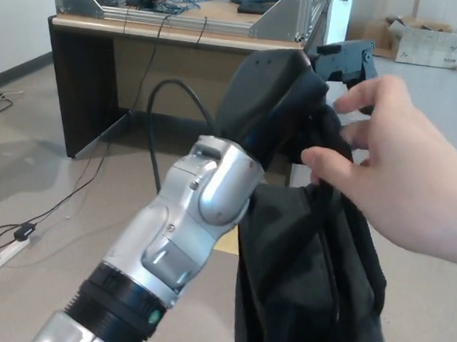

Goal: A person hands over a black lunchbag to the robot and the robot uses its left hand to grab the strips of the lunchbag, the gives it back to the person.

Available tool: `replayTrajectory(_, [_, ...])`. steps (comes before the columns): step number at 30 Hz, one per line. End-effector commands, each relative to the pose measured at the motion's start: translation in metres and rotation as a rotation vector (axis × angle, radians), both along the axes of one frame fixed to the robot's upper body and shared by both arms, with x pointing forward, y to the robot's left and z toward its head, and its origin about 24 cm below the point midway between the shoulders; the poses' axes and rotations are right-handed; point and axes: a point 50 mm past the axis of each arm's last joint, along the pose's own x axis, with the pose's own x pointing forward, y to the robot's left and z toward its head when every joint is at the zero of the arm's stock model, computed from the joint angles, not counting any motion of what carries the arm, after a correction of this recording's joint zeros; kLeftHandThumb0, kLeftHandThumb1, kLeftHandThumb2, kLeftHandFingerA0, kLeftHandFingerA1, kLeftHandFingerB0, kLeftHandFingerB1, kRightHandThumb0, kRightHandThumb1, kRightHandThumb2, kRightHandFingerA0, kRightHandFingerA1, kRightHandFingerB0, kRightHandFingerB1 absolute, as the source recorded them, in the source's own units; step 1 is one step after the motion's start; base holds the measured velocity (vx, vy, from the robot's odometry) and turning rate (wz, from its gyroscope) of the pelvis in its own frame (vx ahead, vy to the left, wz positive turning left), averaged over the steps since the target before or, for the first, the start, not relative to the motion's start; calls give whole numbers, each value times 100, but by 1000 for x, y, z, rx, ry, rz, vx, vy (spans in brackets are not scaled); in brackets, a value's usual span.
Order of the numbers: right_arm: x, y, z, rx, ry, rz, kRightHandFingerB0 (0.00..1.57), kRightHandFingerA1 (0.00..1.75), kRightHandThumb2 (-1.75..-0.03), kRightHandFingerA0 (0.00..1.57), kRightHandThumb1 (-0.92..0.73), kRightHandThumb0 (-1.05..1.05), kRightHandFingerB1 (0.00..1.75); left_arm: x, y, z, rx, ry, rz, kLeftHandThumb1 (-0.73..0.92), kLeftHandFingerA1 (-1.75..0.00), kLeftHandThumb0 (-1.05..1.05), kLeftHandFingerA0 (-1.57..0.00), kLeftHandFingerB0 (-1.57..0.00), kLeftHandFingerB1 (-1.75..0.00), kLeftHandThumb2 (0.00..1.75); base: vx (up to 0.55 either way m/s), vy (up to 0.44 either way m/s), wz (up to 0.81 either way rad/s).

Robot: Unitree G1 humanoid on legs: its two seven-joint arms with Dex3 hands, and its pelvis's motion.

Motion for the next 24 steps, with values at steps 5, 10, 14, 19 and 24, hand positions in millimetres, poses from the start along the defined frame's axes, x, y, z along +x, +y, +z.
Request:
replayTrajectory(5, [-7,-7,-3,-25,28,16,44,45,-64,51,-75,-70,39,-14,-1,10,-287,-302,-18,64,-175,-19,-85,-62,-175,58,0,0,0])
replayTrajectory(10, [-7,-6,-4,-20,31,15,32,60,-102,48,-62,-66,49,-13,8,10,-297,-304,-5,62,-175,-21,-84,-61,-175,56,0,0,0])
replayTrajectory(14, [-5,-5,-3,-20,30,18,44,44,-63,50,-75,-68,39,-13,22,14,-343,-359,27,61,-175,-20,-83,-62,-172,56,0,0,0])
replayTrajectory(19, [-4,-6,-2,-13,27,12,46,45,-63,51,-74,-68,39,-16,49,31,-392,-450,67,62,-175,-16,-83,-61,-175,55,0,0,0])
replayTrajectory(24, [-4,-5,-1,-11,24,19,46,45,-63,52,-74,-65,40,-23,81,38,-437,-532,136,63,-175,-15,-81,-62,-175,55,0,0,0])
